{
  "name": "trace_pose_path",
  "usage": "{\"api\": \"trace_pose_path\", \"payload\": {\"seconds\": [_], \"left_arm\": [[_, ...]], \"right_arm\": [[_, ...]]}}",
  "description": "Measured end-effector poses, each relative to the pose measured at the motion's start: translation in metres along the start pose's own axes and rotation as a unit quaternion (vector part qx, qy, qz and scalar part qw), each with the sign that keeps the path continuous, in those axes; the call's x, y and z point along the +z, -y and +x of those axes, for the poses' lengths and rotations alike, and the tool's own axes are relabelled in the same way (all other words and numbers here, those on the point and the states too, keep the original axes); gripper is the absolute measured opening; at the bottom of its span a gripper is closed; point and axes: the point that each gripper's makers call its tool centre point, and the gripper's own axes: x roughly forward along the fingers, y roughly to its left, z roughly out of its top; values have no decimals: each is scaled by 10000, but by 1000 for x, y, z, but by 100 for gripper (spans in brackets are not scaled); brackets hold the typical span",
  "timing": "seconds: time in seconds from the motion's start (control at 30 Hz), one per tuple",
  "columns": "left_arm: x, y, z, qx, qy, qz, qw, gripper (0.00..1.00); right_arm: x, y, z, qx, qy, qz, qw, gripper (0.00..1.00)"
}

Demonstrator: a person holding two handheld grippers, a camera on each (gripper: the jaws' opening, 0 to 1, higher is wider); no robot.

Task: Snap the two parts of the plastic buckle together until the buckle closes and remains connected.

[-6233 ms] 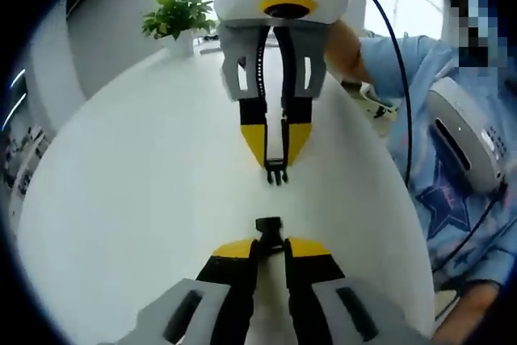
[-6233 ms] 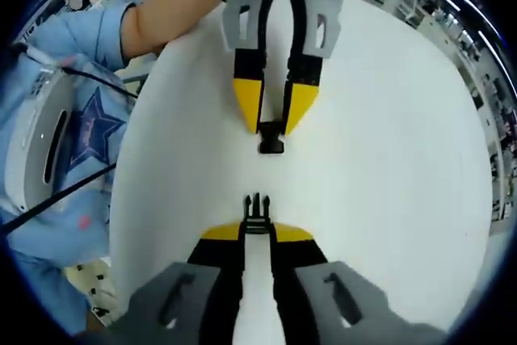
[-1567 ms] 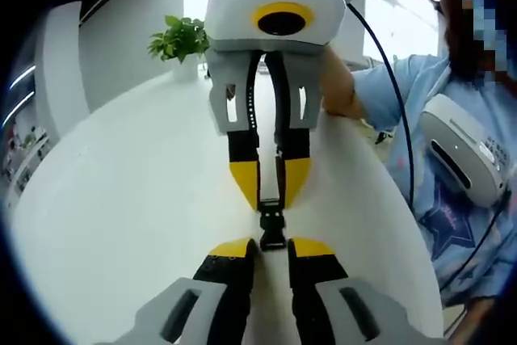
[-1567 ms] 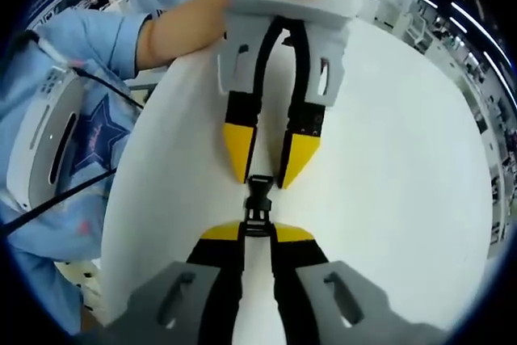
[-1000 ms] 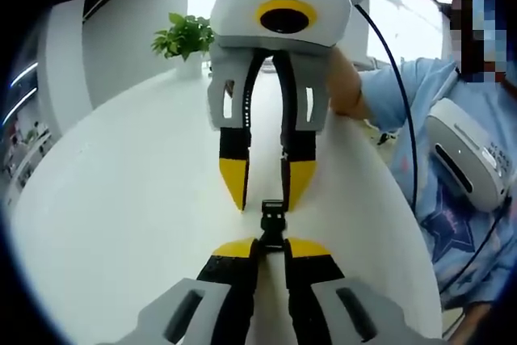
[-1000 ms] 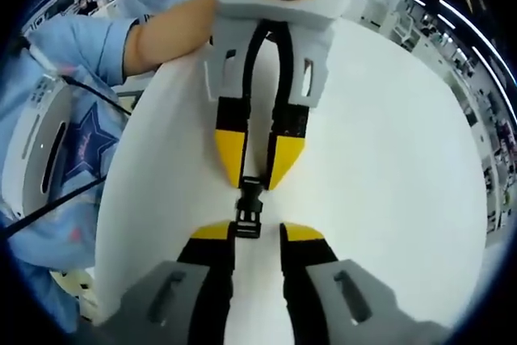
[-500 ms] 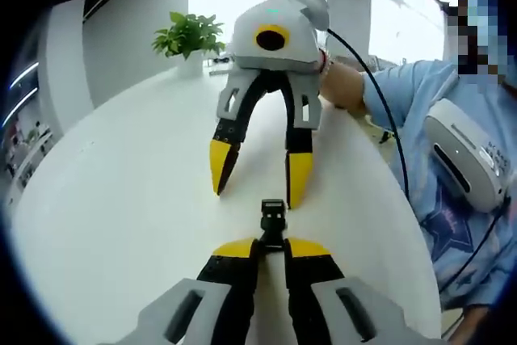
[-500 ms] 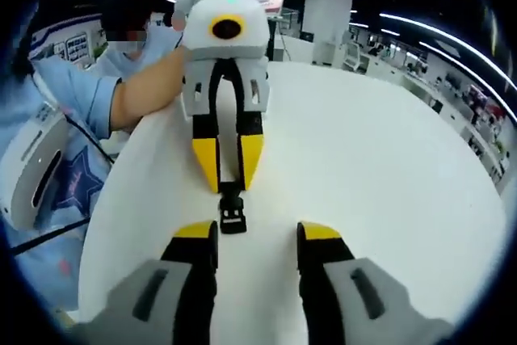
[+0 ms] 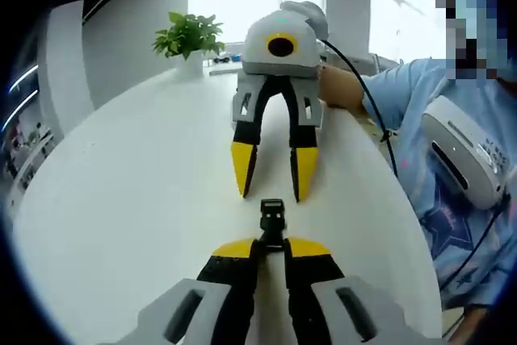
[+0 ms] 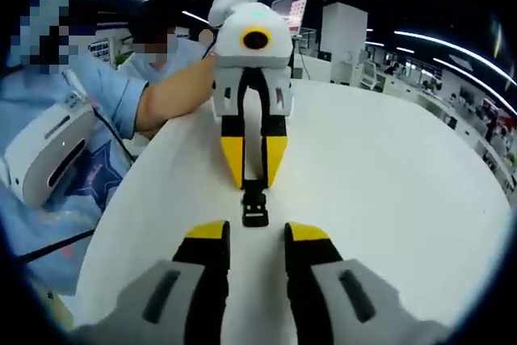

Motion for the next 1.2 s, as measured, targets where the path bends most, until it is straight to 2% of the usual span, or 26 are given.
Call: {"api": "trace_pose_path", "payload": {"seconds": [0.13,0.2,0.23,0.3,0.4,0.77,1.2], "left_arm": [[0,0,0,4,0,8,10000,12],[0,0,0,11,-5,9,10000,12],[-1,1,0,14,-5,8,10000,12],[-1,1,1,17,-9,3,10000,12],[-1,1,1,25,-15,1,10000,12],[-1,-1,2,14,19,48,10000,12],[0,-1,1,104,-107,27,9999,12]], "right_arm": [[-1,-1,1,125,48,-96,9999,17],[-3,0,1,188,44,-226,9996,9],[-6,3,1,155,-14,-322,9994,0],[-6,10,3,46,50,-445,9990,0],[-8,12,5,55,67,-404,9991,0],[-4,4,7,-26,65,-586,9983,0],[0,-2,4,-91,-34,-510,9986,0]]}}
